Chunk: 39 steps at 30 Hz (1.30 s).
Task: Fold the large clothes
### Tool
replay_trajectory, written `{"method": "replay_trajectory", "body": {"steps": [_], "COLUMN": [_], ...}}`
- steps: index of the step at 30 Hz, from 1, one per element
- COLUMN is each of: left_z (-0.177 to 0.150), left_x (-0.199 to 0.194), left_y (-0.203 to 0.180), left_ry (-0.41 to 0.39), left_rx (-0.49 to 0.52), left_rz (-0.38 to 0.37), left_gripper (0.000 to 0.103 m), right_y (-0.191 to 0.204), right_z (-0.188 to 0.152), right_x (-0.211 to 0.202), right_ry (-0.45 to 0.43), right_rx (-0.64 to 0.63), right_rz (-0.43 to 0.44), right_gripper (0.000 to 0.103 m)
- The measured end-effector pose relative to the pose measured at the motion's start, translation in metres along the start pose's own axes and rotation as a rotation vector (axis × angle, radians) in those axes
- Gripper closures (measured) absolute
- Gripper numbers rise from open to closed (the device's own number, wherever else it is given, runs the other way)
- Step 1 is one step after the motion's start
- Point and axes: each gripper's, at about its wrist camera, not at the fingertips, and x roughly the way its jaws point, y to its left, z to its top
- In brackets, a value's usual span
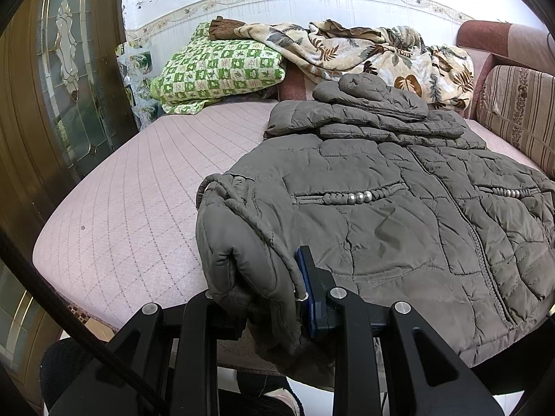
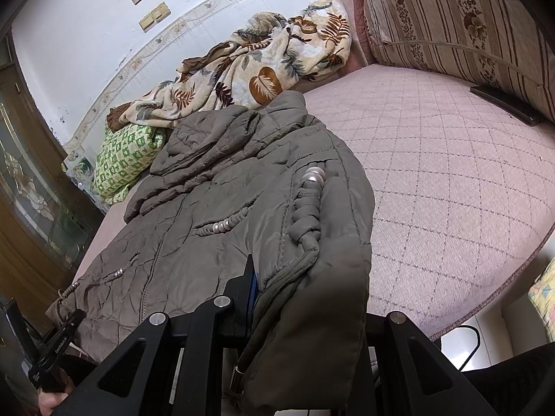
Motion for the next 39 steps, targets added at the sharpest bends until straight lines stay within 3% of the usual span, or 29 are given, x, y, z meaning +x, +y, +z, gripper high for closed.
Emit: {"method": "replay_trajectory", "body": {"steps": [16, 39], "left_z": [0.014, 0.047], "left_x": [-0.017, -0.032], "left_y": [0.012, 0.021], "left_ry": [-0.042, -0.153], "left_rx": [-0.02, -0.017], "left_rz": [-0.007, -0.016], "left_gripper": [0.079, 0.082], "right_y": [0.01, 0.027], "right_z": [0.002, 0.044], "right_x": [-0.016, -0.045], "right_ry": [-0.026, -0.092], "right_rx": [-0.014, -0.069], "right_rz": [0.033, 0.117], "right_gripper": [0.082, 0.082]}}
